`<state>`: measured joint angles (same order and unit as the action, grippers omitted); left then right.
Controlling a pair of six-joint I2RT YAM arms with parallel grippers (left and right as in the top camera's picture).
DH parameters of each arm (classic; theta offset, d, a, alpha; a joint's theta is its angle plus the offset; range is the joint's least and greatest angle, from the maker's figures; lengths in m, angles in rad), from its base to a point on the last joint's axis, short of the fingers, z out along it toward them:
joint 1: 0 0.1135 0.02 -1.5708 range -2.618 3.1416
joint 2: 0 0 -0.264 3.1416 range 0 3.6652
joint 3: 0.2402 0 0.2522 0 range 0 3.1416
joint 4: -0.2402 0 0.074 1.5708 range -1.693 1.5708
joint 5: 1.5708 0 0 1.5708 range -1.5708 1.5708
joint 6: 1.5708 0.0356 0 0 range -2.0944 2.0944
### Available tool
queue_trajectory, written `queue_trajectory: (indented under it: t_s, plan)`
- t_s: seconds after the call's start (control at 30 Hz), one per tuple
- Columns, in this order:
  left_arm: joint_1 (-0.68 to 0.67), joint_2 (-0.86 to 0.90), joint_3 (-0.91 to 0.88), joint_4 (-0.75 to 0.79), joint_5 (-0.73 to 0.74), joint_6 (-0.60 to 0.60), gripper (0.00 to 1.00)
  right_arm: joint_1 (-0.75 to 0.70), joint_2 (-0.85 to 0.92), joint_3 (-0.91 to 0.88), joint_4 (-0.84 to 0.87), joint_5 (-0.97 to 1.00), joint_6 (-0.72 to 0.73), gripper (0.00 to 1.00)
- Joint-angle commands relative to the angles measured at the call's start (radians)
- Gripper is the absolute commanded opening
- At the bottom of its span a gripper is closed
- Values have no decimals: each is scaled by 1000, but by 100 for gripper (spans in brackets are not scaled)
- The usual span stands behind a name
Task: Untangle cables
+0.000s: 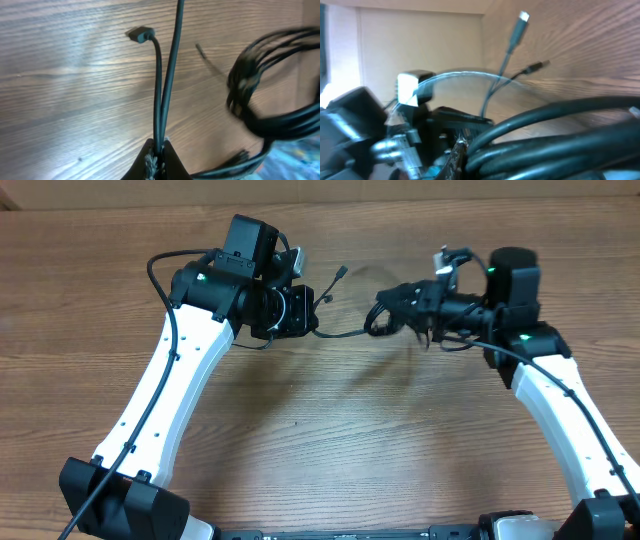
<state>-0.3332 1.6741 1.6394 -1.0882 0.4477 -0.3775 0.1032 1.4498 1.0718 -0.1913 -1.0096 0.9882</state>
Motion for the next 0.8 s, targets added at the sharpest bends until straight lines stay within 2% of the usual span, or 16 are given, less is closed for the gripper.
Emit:
queue_trajectory:
  t_s: [0.0, 0.17, 0.23, 0.37, 0.43, 0.47, 0.53, 0.57, 0.63, 0.77]
  plan:
    - [8, 2, -3, -16, -88, 109, 4, -38, -31, 8, 72, -103, 125, 4]
    - [-24, 2, -105, 12, -89, 113, 4, -42, -31, 8, 320, -102, 311, 4]
    - [-28, 2, -151, 37, -89, 113, 4, -42, -31, 8, 342, -92, 314, 4]
    - [-27, 2, -179, 66, -88, 113, 4, -27, -31, 8, 139, -28, 153, 4]
    - [-27, -1, -170, 80, -74, 113, 4, 0, -31, 8, -84, 98, 8, 4]
    - [-27, -1, -160, 87, -58, 117, 7, 17, -30, 8, -194, 195, -66, 4]
    - [-27, -1, -146, 97, -26, 129, 27, 37, -31, 8, -294, 296, -116, 4]
    - [-27, -1, -138, 106, 6, 131, 48, 56, -31, 8, -367, 388, -159, 4]
    - [-29, -1, -137, 123, 72, 132, 61, 72, -30, 8, -427, 474, -176, 4]
    - [-64, 0, -138, 163, 194, 136, 64, 86, -30, 8, -520, 618, -175, 4]
